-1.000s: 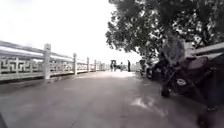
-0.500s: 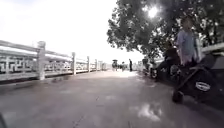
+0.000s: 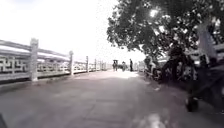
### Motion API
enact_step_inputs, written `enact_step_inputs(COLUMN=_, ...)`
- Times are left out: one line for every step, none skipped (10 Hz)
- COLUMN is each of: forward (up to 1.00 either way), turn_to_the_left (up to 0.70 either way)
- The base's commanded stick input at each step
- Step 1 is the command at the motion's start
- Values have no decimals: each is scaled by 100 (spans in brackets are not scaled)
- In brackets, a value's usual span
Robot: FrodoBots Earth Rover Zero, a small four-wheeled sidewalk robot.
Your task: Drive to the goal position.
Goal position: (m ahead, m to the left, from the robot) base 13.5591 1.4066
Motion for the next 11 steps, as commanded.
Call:
enact_step_inputs(forward=70, turn_to_the_left=0)
enact_step_inputs(forward=70, turn_to_the_left=0)
enact_step_inputs(forward=70, turn_to_the_left=0)
enact_step_inputs(forward=70, turn_to_the_left=0)
enact_step_inputs(forward=70, turn_to_the_left=0)
enact_step_inputs(forward=70, turn_to_the_left=0)
enact_step_inputs(forward=70, turn_to_the_left=0)
enact_step_inputs(forward=70, turn_to_the_left=0)
enact_step_inputs(forward=70, turn_to_the_left=0)
enact_step_inputs(forward=70, turn_to_the_left=0)
enact_step_inputs(forward=70, turn_to_the_left=0)
